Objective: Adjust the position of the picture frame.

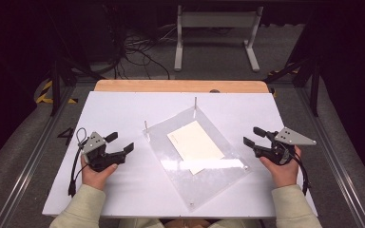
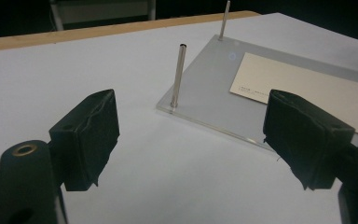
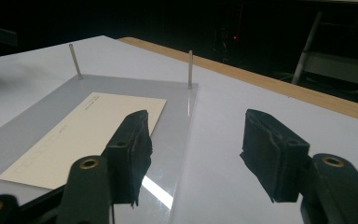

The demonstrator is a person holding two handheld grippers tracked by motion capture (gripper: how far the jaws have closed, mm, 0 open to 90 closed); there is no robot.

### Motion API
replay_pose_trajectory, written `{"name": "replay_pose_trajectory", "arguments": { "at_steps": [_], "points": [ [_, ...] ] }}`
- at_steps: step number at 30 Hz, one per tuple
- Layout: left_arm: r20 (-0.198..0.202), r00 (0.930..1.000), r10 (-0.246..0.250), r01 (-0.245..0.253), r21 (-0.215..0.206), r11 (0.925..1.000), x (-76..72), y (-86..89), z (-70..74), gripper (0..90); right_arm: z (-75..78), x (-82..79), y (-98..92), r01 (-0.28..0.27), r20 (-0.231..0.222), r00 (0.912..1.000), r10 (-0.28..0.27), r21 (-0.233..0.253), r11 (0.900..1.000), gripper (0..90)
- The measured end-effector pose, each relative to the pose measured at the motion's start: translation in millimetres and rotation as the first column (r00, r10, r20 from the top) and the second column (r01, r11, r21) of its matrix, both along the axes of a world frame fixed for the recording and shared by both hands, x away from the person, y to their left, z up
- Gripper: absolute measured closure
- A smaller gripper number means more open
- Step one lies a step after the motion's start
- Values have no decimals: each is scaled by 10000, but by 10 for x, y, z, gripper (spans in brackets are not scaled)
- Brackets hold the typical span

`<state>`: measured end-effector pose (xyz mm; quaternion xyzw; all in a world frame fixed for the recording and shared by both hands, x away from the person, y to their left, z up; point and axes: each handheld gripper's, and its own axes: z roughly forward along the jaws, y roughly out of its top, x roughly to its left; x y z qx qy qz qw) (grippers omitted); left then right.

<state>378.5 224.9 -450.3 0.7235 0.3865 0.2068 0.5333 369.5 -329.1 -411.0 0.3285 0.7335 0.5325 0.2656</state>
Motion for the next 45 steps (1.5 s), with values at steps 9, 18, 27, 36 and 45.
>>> {"name": "replay_pose_trajectory", "arguments": {
  "at_steps": [9, 18, 27, 36, 45],
  "points": [
    [-193, 9998, 64, -57, 344, 9994, -20, -36, 28, 212, 17, -18, -19, 149, -358, 9992, -160, -311, 9994, 558],
    [-315, 9994, 106, -81, 807, 9967, -45, -73, 49, 224, 39, -28, 24, -37, -1247, 9921, -99, -1077, 9942, 721],
    [-494, 9988, 28, 6, 683, 9977, -46, -87, 51, 227, -17, 11, 135, -504, -2380, 9713, 3, -2049, 9775, 863],
    [-756, 9971, 92, -39, 703, 9975, -30, -69, 35, 224, -115, 66, 212, -823, -3477, 9373, -257, -2922, 9528, 874],
    [-867, 9960, 233, -169, 739, 9971, -21, -64, 26, 220, -225, 114, 255, -1156, -4329, 8998, -554, -3589, 9262, 881]
  ]
}}
